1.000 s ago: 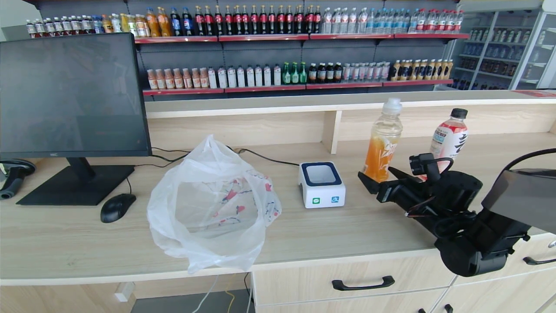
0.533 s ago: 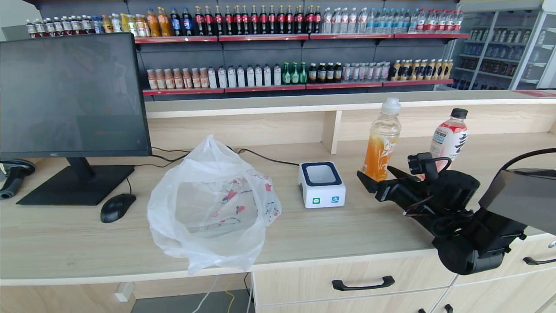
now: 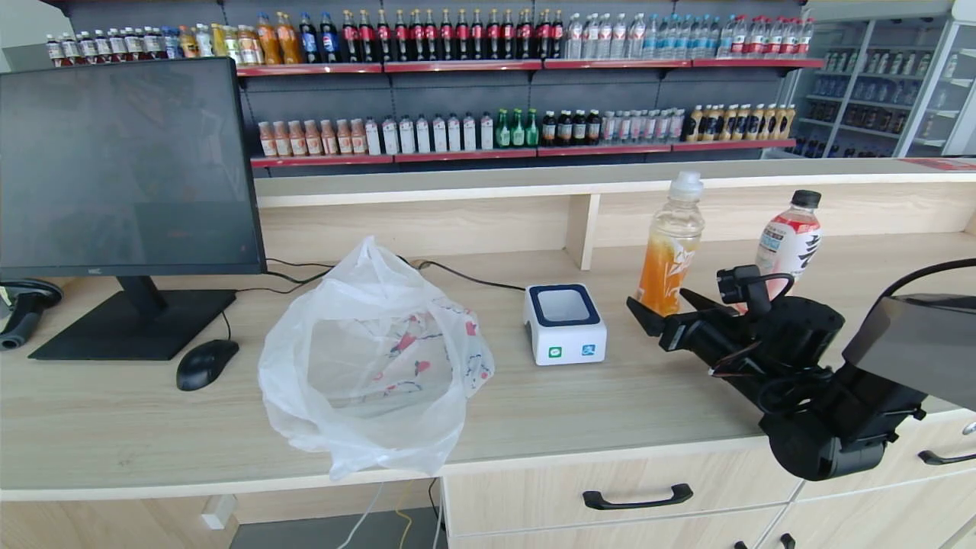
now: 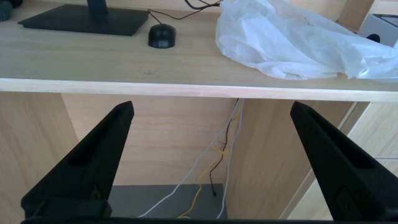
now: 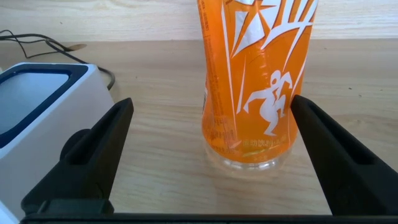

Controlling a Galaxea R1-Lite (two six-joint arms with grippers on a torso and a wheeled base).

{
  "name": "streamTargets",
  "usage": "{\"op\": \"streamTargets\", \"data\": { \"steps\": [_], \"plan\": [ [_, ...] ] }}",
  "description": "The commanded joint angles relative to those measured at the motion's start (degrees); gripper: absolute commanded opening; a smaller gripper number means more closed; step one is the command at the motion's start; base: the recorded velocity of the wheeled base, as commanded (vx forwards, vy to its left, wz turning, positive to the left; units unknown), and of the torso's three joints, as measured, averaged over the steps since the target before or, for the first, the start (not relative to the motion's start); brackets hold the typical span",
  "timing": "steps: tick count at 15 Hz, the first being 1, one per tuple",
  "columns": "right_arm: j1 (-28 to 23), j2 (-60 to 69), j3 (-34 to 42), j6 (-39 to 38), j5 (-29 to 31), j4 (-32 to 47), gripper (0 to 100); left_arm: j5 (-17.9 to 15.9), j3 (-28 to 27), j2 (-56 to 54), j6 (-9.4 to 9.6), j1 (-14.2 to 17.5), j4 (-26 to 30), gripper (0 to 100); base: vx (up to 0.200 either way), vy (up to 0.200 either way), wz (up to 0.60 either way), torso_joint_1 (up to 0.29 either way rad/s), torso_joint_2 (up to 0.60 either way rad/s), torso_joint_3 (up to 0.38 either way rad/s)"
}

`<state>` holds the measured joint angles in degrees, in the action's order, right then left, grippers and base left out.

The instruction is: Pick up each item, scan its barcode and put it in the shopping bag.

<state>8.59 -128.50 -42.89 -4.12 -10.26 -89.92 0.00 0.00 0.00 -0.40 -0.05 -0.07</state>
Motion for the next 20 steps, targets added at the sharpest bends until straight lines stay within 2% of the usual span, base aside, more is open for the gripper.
{"op": "streamTargets", "data": {
  "steps": [1,10,13,20],
  "plan": [
    [0.02,-0.35,-0.71,-0.01,-0.02,-0.08,100,0.09,0.0,0.0,0.05,-0.04,-0.01,100,0.0,0.0,0.0,0.0,0.0,0.0],
    [1.16,-1.31,-2.64,-0.89,-0.02,-0.08,100,0.0,0.0,0.0,-0.04,-0.04,-0.01,100,0.0,0.0,0.0,0.0,0.0,0.0],
    [0.9,-1.84,-6.07,-0.36,0.51,-0.08,100,0.0,0.0,0.0,0.05,-0.04,-0.01,100,0.0,0.0,0.0,0.0,0.0,0.0],
    [1.34,-2.9,-12.4,2.8,6.22,0.18,100,0.09,0.0,0.0,-0.04,-0.04,-0.01,100,0.0,0.0,0.0,0.0,0.0,0.0]
  ]
}}
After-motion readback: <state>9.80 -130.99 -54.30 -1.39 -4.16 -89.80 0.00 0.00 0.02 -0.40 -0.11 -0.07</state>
